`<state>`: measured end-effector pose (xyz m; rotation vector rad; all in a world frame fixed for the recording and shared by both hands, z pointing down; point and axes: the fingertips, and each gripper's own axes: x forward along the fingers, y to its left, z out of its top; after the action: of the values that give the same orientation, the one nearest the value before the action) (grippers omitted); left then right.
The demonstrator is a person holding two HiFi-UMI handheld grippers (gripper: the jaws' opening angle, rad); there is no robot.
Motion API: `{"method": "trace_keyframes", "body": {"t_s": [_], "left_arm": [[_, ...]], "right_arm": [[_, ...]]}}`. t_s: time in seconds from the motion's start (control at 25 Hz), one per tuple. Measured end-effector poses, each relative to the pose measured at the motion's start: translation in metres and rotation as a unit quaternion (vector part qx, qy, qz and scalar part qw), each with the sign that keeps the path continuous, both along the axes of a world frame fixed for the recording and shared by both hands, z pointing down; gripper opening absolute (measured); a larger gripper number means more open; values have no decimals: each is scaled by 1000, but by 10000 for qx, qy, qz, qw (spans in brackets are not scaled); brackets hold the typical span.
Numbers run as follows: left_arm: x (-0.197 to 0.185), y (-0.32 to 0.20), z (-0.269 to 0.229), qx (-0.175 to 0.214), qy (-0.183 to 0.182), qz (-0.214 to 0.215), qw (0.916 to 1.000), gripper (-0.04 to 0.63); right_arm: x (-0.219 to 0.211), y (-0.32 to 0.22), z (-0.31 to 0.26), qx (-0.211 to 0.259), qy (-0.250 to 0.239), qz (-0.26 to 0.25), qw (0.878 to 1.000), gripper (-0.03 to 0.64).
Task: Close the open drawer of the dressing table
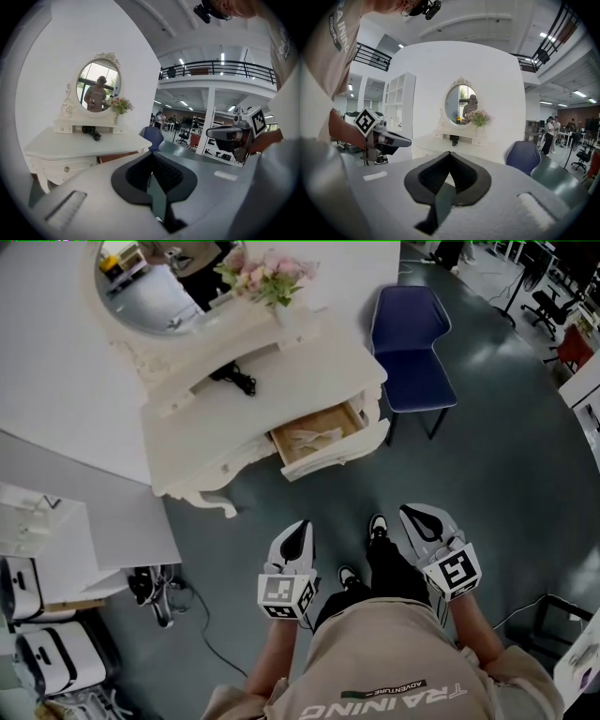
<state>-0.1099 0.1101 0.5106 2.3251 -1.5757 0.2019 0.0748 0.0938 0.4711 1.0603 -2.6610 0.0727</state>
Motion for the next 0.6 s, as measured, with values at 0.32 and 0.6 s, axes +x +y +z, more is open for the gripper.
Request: {"method": "trace_keyframes", "body": {"t_s": [0.32, 0.6], "left_arm": [[-13, -44, -5, -103, -213, -440, 9987, 18], [-1, -118, -29, 63, -463, -543, 9974, 18]], "right_arm": [[-22, -73, -8, 162, -253, -455, 9985, 3], [-11, -149, -2, 115, -511, -553, 9971, 3]]}}
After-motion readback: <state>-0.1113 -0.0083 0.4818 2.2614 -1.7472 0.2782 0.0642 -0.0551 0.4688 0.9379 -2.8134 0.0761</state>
